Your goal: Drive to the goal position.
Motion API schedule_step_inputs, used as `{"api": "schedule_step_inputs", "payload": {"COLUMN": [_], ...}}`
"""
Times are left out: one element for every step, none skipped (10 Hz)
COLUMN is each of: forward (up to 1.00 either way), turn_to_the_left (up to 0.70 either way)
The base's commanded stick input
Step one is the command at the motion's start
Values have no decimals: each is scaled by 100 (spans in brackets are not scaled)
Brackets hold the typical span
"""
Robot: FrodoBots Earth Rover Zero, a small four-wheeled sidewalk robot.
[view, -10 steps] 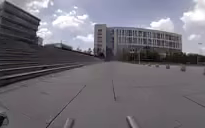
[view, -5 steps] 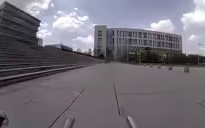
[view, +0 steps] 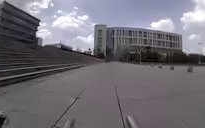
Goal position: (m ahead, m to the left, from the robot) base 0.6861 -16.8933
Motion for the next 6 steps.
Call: {"api": "schedule_step_inputs", "payload": {"forward": [70, 70, 70, 70, 70, 70], "turn_to_the_left": [-35, -35, -35, -35, -35, -35]}}
